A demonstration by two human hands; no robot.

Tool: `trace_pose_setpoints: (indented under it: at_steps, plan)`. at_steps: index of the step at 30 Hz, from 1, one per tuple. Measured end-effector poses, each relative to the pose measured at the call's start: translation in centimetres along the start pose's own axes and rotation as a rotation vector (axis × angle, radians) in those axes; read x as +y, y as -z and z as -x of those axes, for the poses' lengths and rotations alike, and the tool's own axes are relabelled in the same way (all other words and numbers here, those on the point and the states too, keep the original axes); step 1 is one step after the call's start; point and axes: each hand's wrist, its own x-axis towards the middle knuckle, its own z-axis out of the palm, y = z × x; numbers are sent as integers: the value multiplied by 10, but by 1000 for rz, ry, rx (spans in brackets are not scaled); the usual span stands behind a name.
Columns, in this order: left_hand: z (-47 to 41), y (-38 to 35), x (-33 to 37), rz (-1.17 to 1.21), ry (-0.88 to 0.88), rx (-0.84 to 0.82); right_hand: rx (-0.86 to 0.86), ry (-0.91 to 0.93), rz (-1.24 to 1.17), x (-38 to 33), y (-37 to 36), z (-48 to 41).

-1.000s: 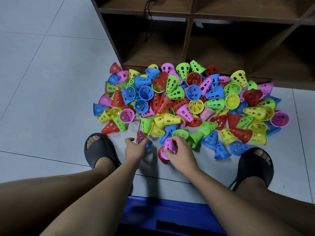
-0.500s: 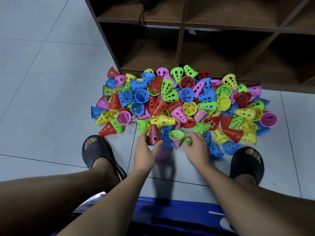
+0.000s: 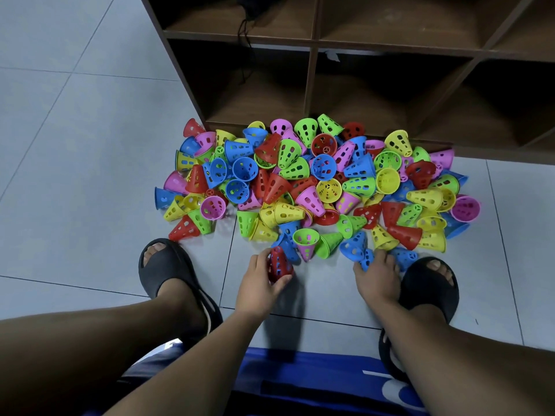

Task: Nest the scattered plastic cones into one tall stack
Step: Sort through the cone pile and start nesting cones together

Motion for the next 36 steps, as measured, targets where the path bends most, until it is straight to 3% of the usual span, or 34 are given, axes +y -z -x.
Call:
trace_pose_setpoints:
  at_steps: [7, 11, 16, 25, 36]
  plan:
    - [-7, 0, -4, -59, 5, -18, -231, -76, -76, -15, -11, 12]
    - [-15, 14, 1, -35, -15, 56, -333, 1, -168, -34, -21, 21]
    - [-41, 36, -8, -51, -46, 190, -323, 154, -314, -83, -8, 40]
    - [-87, 82, -33, -288, -63, 325, -234, 373, -523, -134, 2, 65]
    - [-105, 109, -49, -469, 111, 49, -322, 483, -439, -123, -14, 73]
